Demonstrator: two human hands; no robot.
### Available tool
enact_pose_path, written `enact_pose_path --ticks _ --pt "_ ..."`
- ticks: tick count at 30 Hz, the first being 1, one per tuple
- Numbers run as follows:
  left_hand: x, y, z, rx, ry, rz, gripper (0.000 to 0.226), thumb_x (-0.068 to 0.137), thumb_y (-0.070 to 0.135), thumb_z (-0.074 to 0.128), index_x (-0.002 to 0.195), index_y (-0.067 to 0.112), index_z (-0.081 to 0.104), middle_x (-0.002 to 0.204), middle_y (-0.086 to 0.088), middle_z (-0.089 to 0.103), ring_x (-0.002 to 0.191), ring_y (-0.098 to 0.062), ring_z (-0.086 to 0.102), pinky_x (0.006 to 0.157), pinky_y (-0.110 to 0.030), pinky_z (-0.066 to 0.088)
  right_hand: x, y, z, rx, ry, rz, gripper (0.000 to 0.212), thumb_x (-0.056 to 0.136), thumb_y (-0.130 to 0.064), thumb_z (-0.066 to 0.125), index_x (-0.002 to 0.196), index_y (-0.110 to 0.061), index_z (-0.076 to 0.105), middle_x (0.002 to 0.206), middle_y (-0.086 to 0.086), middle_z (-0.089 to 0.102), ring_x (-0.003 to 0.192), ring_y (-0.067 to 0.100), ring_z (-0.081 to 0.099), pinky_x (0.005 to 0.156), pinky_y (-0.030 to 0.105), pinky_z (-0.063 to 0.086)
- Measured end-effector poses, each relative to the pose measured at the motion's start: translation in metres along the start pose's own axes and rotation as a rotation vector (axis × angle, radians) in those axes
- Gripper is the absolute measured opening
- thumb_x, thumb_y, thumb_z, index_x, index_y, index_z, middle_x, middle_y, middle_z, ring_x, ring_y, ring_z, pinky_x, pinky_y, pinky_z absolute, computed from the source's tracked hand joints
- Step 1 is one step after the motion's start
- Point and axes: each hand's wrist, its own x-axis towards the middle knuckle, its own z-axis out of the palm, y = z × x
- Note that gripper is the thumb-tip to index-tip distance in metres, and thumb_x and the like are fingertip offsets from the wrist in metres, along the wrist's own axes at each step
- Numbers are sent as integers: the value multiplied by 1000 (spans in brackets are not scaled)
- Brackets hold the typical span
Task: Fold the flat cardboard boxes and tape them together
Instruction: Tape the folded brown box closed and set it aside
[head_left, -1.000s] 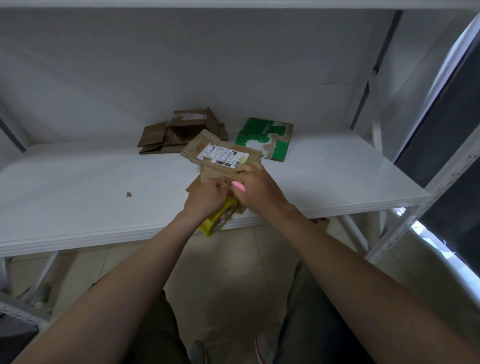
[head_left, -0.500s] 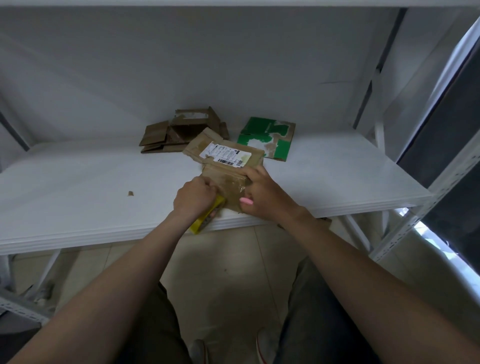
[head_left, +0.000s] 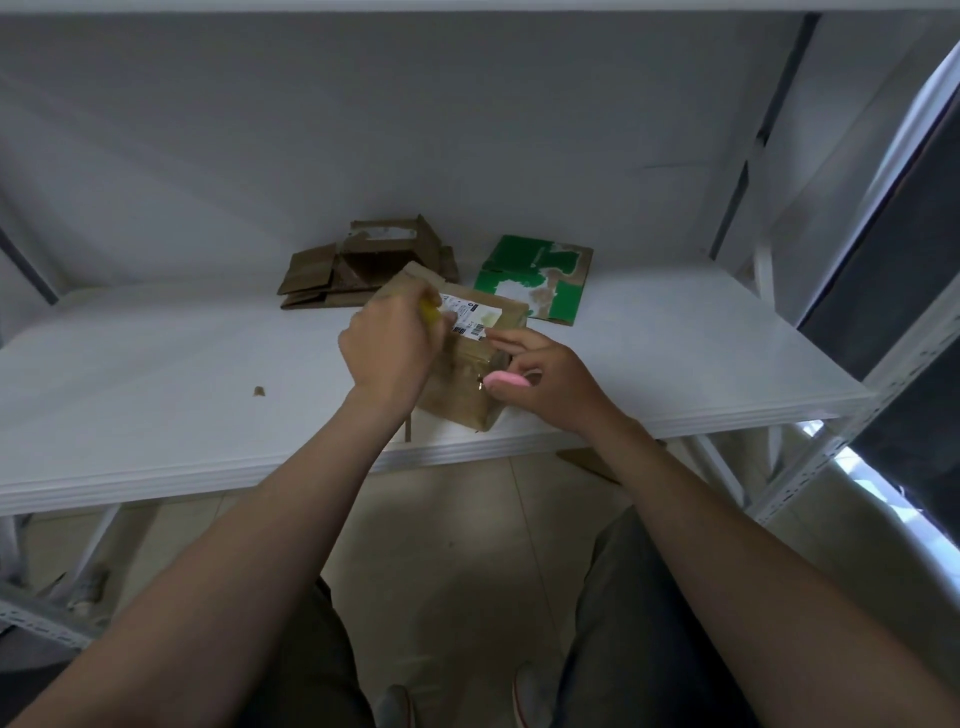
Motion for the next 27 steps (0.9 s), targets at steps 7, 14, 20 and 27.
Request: enact_pose_path --ticks 7,14,20,27 --pt "23 15 30 219 -170 73 39 79 56 75 109 32 67 105 -5 70 101 -32 67 70 -32 40 9 7 -8 69 336 201 23 92 -33 71 97 -11 77 120 -4 64 99 5 60 75 15 51" --pt "23 10 34 235 -153 112 34 81 54 74 107 33 67 100 -2 71 96 -29 67 67 -31 37 -10 77 -10 -564 48 600 33 102 -40 50 94 -20 75 103 8 68 95 32 66 83 38 50" --pt "24 7 36 225 -154 121 36 80 55 74 107 33 67 101 -2 70 97 -30 66 69 -31 40 5 57 -10 -593 85 347 43 105 -32 47 144 -16 52 141 14 46 122 36 57 96 39 49" --pt "29 13 35 245 -193 72 31 79 50 77 105 36 66 109 -3 69 105 -30 66 73 -32 40 42 14 13 -443 -35 144 84 93 -69 48 161 -29 20 170 7 -4 155 26 -5 120 52 9"
